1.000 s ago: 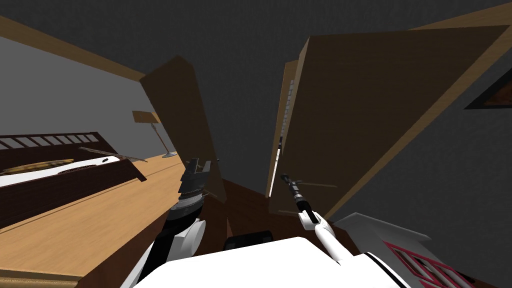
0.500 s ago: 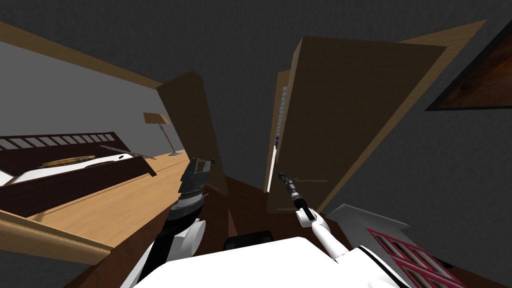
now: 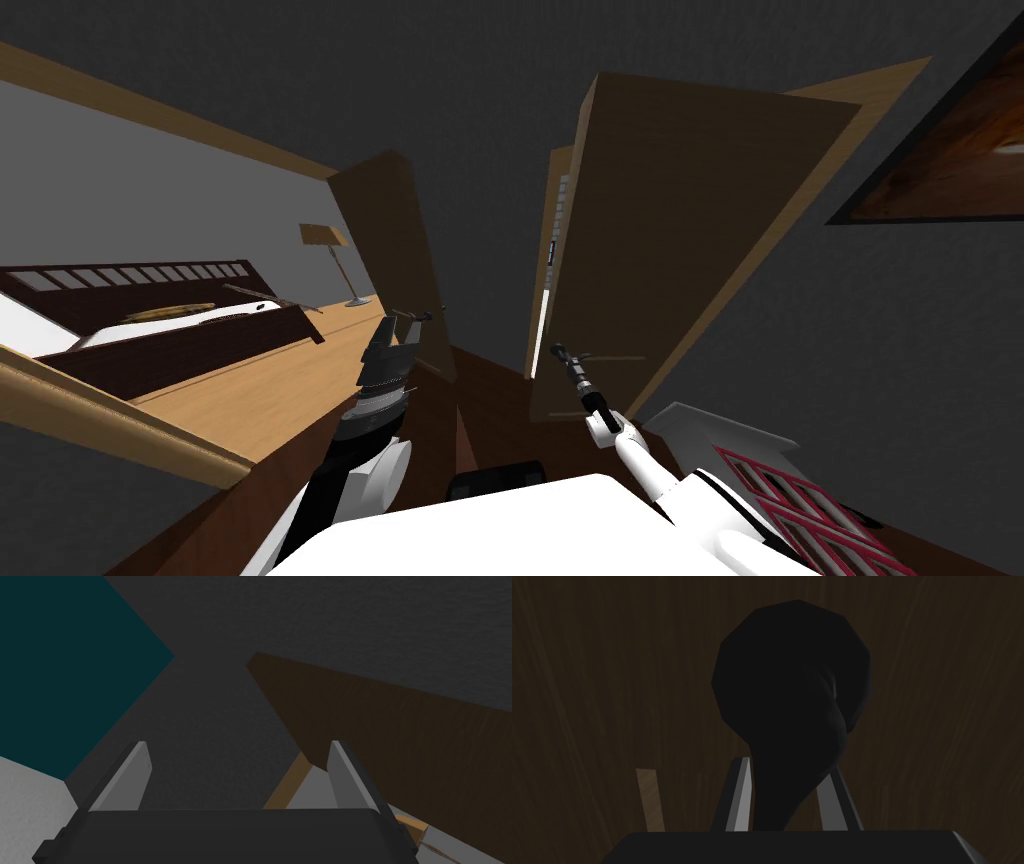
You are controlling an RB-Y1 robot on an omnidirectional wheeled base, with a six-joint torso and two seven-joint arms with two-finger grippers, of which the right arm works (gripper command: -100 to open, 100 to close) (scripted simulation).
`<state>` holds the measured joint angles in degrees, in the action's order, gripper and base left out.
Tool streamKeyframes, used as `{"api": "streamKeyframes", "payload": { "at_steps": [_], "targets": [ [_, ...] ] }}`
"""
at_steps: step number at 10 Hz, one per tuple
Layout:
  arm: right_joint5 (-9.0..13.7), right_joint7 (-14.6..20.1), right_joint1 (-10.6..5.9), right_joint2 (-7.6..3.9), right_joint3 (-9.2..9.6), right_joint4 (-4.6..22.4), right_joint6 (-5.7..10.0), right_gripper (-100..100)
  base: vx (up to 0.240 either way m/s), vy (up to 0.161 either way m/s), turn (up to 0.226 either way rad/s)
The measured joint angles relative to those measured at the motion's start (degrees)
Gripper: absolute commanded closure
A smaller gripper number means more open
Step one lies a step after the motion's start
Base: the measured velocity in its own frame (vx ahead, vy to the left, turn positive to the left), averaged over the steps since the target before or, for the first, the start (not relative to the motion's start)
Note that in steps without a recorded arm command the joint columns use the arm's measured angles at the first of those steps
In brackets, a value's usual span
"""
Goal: Pull the door open
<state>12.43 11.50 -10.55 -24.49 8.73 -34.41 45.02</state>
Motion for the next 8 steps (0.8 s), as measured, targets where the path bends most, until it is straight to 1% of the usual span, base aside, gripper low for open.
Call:
{"api": "streamKeyframes", "payload": {
  "at_steps": [1, 2, 4, 5, 6, 7, 8],
  "targets": [
    [0.1, 0.1, -0.49, 0.05, 0.77, 0.3, 0.23, 100, -0.081, -0.042, 0.028],
    [0.1, 0.2, -0.42, 0.19, 0.96, 0.3, 0.14, 100, -0.117, 0.021, 0.176],
    [0.1, 2.0, 0.13, -1.68, 1.76, 1.2, 1.94, 100, -0.195, -0.045, 0.164],
    [0.1, 2.8, 0.94, -2.48, 2.22, 1.1, 3.02, 100, -0.230, -0.086, 0.185],
    [0.0, 3.8, 1.17, -3.24, 2.92, 1.8, 4.28, 100, -0.212, -0.060, 0.108],
    [-0.1, 4.5, 1.85, -3.87, 3.42, 1.4, 4.83, 100, -0.207, -0.065, 0.159],
    [-0.2, 5.5, 2.42, -4.79, 4.18, 1.8, 5.96, 100, -0.210, -0.091, 0.162]
  ]
}}
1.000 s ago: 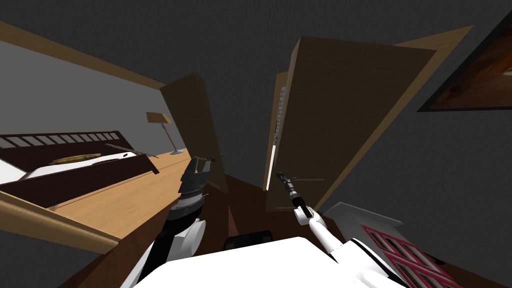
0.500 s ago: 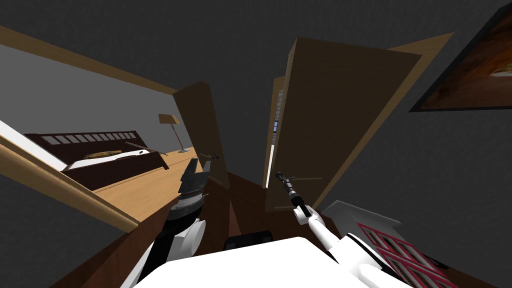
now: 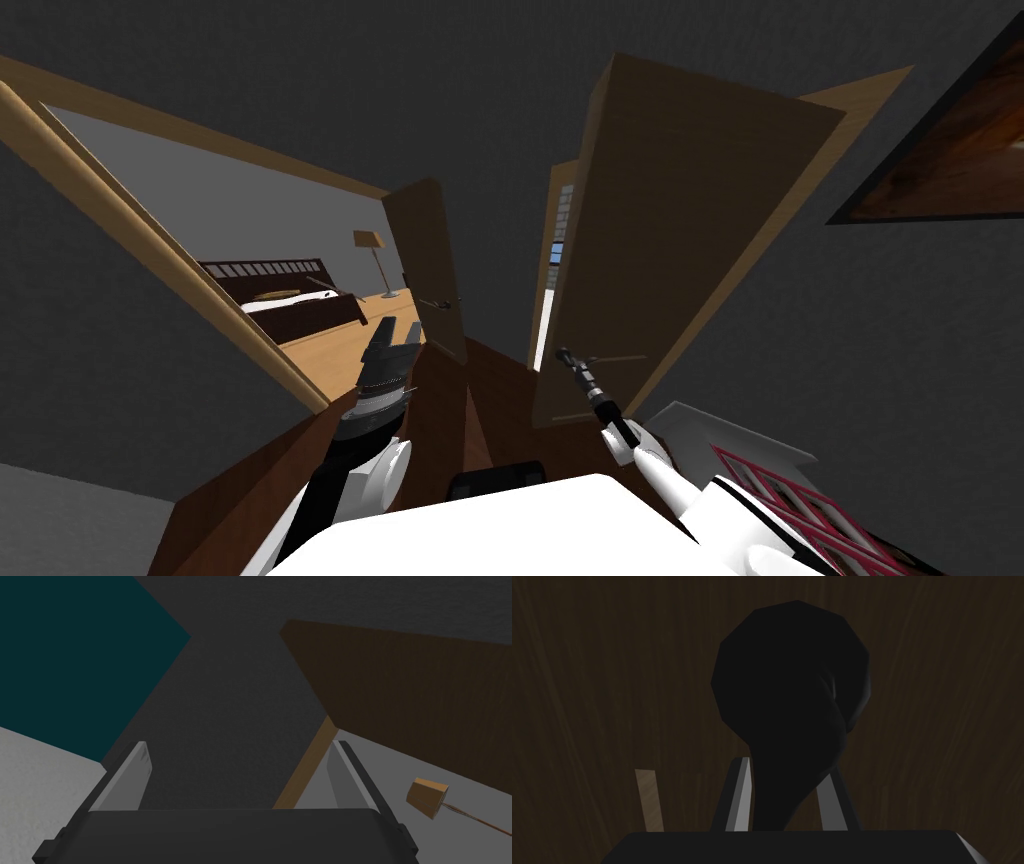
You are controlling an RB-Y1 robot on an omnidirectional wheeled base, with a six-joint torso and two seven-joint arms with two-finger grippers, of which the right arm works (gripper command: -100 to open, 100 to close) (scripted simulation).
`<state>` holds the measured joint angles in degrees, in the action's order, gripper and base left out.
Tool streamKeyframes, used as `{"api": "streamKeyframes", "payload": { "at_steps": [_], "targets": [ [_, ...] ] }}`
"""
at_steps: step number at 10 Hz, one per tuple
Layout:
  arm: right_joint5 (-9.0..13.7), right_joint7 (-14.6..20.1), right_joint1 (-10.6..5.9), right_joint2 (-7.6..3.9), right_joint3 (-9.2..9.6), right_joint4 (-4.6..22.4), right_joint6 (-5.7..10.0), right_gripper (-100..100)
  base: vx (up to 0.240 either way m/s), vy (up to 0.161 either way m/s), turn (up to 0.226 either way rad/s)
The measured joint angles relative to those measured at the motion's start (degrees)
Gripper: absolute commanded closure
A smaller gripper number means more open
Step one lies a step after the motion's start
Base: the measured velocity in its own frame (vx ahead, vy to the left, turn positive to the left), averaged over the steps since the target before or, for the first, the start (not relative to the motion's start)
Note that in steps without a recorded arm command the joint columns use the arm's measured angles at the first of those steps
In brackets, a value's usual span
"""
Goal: Pull the door open
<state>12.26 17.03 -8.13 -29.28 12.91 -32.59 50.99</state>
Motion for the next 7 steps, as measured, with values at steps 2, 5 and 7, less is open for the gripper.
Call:
{"api": "streamKeyframes", "payload": {
  "at_steps": [2, 5, 7],
  "targets": [
    [-0.1, 1.4, 2.01, -1.41, 1.04, -1.5, 1.09, 100, -0.135, -0.066, 0.073],
    [-0.3, 2.3, 3.74, -2.25, 2.22, -1.9, 2.80, 100, -0.017, -0.021, -0.003],
    [-0.5, 3.2, 5.47, -3.51, 3.26, -2.7, 5.17, 100, -0.014, -0.026, -0.001]
  ]
}}
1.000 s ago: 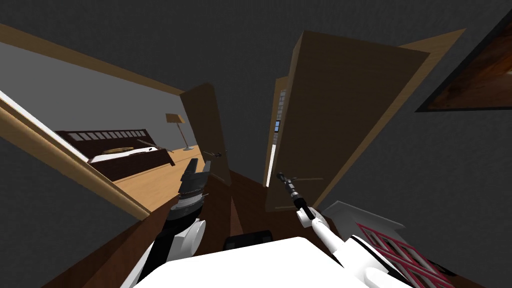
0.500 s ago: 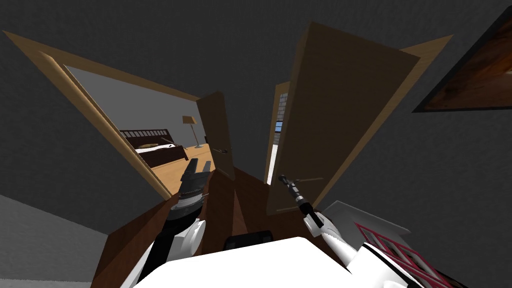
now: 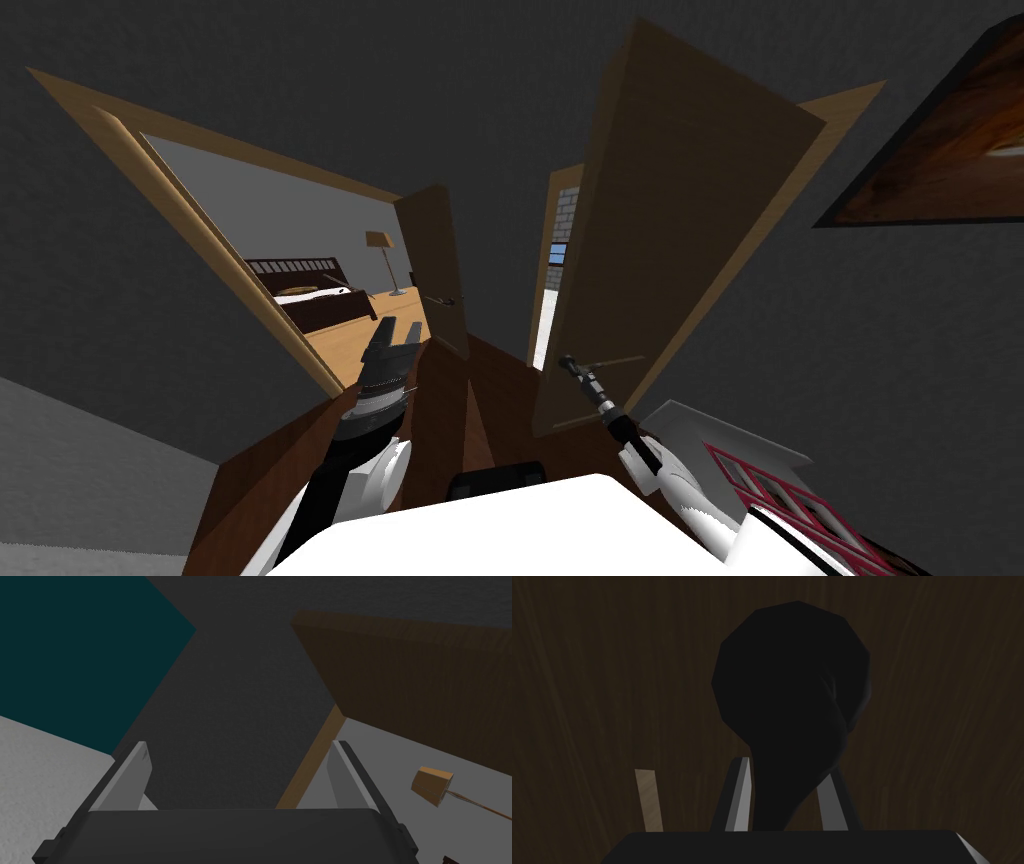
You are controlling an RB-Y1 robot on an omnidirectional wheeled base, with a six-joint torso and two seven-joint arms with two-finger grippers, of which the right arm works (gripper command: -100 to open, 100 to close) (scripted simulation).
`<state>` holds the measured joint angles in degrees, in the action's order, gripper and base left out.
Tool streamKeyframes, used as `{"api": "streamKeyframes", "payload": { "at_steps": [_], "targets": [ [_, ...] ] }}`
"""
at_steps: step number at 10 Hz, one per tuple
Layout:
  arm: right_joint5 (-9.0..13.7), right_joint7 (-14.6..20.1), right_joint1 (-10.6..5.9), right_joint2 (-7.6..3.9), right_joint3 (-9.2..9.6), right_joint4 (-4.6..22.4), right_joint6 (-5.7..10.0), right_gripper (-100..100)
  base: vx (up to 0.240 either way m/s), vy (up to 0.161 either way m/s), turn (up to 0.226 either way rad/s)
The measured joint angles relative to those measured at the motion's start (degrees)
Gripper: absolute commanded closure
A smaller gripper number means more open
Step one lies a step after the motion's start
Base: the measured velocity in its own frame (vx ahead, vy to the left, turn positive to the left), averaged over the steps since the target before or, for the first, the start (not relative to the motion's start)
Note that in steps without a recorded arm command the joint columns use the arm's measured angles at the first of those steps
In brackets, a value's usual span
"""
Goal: Pull the door open
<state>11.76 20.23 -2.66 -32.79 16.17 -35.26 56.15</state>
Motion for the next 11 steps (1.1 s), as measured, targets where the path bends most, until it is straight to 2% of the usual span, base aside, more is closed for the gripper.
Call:
{"api": "streamKeyframes", "payload": {
  "at_steps": [1, 3, 4, 6, 7, 8, 9, 10, 11],
  "targets": [
    [-0.1, 0.7, 0.86, -0.88, 0.67, -0.4, 1.19, 100, -0.016, -0.019, -0.001],
    [-0.4, 1.2, 1.33, -1.34, 1.48, 0.2, 3.21, 100, -0.025, -0.030, -0.006],
    [-0.5, 1.6, 2.46, -2.06, 2.04, -0.5, 4.37, 100, -0.030, -0.028, -0.006],
    [-0.8, 2.4, 2.83, -2.61, 2.98, 0.9, 6.83, 100, -0.034, -0.025, -0.005],
    [-1.0, 3.0, 2.94, -2.98, 3.69, 2.3, 8.91, 100, -0.032, -0.031, -0.015],
    [-1.1, 3.4, 3.71, -3.42, 3.97, 1.6, 9.45, 100, -0.048, -0.034, 0.010],
    [-1.0, 3.6, 5.25, -4.33, 4.36, 0.1, 10.03, 100, -0.087, -0.052, -0.012],
    [-1.3, 4.1, 5.40, -4.81, 5.04, 0.8, 11.62, 100, -0.044, -0.019, 0.000],
    [-1.3, 4.3, 5.47, -4.76, 5.21, 1.0, 12.00, 100, 0.005, -0.037, 0.057]
  ]
}}
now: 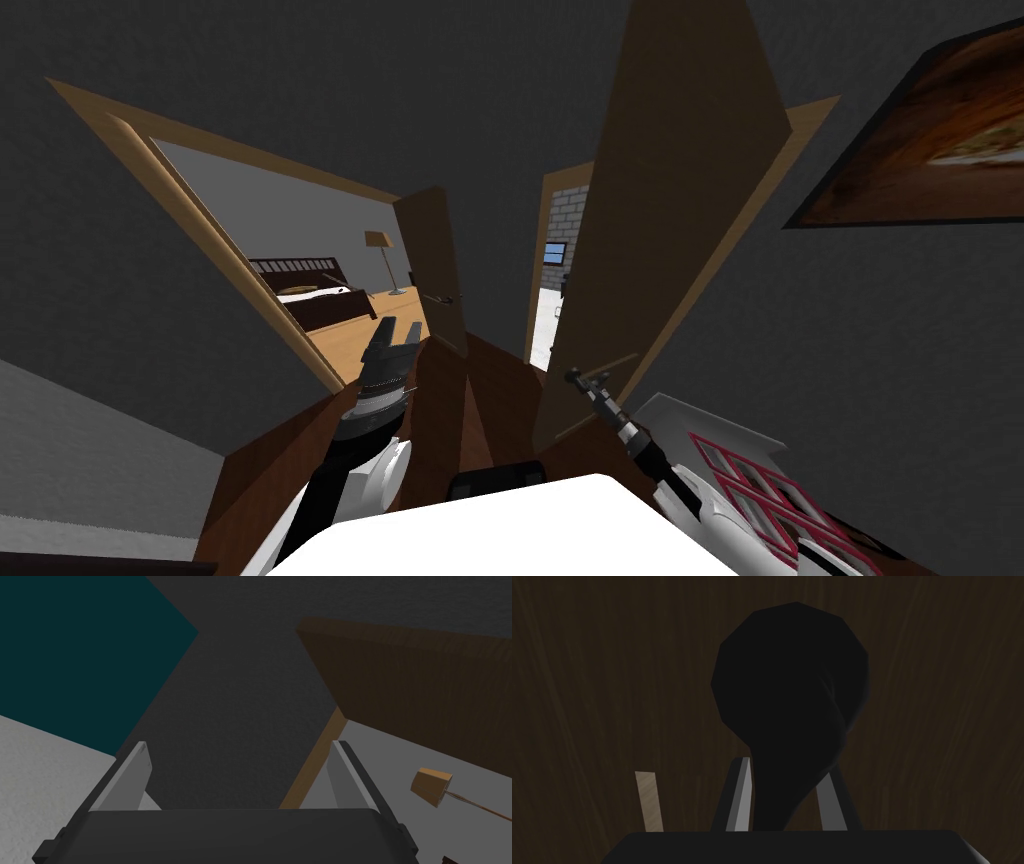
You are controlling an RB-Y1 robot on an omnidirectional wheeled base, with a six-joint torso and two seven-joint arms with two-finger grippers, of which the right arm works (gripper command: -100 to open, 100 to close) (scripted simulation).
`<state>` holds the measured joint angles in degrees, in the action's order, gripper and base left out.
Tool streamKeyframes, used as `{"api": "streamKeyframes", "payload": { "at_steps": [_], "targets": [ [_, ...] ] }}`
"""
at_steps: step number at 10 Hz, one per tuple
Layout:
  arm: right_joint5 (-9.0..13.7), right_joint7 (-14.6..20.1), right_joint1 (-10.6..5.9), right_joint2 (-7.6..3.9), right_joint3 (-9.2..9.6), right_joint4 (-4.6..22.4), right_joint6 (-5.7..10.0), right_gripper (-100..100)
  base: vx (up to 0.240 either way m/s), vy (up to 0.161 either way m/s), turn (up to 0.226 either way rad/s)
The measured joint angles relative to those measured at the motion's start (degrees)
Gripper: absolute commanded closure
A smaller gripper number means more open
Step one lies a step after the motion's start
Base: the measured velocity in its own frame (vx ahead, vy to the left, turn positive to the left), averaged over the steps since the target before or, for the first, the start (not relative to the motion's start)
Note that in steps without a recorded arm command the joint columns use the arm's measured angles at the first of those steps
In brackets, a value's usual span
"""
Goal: Pull the door open
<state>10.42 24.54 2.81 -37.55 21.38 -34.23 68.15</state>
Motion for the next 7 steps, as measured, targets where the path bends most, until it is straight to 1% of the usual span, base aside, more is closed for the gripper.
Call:
{"api": "streamKeyframes", "payload": {
  "at_steps": [1, 2, 3, 4, 5, 6, 7],
  "targets": [
    [0.1, -0.1, 0.64, 0.03, 0.14, 0.0, 0.51, 100, 0.009, -0.061, 0.082],
    [0.0, -0.1, 0.86, 0.20, 0.44, 1.1, 1.84, 100, 0.003, -0.050, 0.078],
    [0.2, -0.1, 1.98, -0.11, 0.53, 0.3, 2.52, 100, -0.012, -0.047, 0.087],
    [0.4, -0.1, 2.95, -0.47, 0.65, 0.2, 3.59, 100, -0.011, -0.029, 0.025],
    [0.3, -0.1, 2.86, -0.33, 0.81, 1.1, 4.61, 100, -0.009, -0.017, 0.063],
    [0.4, 0.1, 3.12, -0.48, 0.97, 2.1, 5.89, 100, -0.018, -0.030, 0.095],
    [0.6, 0.2, 3.90, -0.75, 1.08, 2.4, 7.02, 100, -0.020, -0.041, 0.107]
  ]
}}
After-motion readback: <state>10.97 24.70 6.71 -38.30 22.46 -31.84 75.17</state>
